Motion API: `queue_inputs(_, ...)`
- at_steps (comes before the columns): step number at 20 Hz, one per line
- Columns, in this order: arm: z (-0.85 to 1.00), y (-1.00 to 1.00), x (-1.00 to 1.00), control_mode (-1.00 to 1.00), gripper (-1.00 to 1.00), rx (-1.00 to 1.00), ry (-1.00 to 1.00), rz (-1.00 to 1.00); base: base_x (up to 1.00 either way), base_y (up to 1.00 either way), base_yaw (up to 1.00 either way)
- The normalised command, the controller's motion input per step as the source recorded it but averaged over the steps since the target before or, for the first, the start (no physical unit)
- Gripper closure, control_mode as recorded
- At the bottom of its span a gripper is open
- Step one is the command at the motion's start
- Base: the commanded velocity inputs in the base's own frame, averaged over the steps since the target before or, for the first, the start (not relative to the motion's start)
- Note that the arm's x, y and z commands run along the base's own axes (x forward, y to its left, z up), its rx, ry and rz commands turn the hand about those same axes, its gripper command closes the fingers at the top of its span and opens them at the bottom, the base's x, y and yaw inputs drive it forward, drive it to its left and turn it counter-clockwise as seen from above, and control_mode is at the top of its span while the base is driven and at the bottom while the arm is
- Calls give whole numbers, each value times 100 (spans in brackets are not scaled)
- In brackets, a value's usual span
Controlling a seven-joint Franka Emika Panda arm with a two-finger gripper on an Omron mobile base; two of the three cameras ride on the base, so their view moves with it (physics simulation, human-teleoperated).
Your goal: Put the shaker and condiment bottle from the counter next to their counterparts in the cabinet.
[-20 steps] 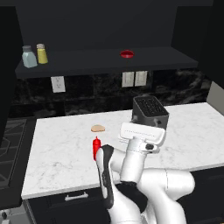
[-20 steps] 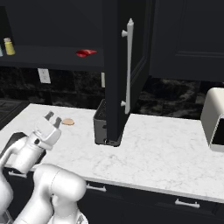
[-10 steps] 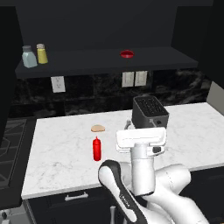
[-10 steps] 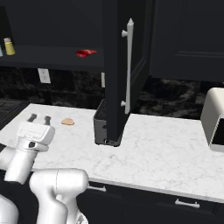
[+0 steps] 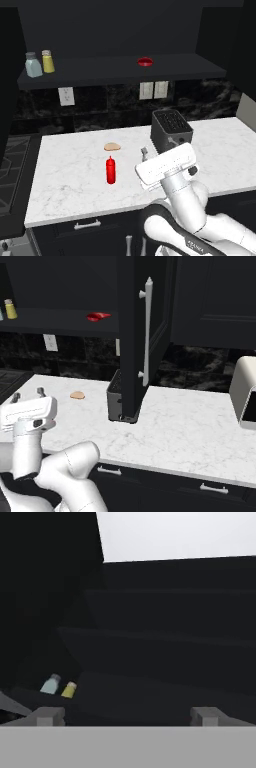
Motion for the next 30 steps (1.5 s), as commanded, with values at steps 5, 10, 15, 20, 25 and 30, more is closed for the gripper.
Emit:
queue_inputs(5, 52, -45, 0, -100, -100, -13, -1, 2, 0, 0, 0)
queue_inputs(10, 45, -35, 35, -100, -100, -19, 5, 0, 0, 0, 0)
queue_inputs(15, 51, -42, 47, -100, -100, -23, 5, 1, 0, 0, 0)
queue_inputs(20, 14, -54, 15, -100, -100, -31, 7, 11, 0, 0, 0)
queue_inputs(25, -28, -65, -20, -100, -100, -30, 2, 41, 0, 0, 0)
queue_inputs(30, -33, -61, -10, -100, -100, -25, 2, 57, 0, 0, 0)
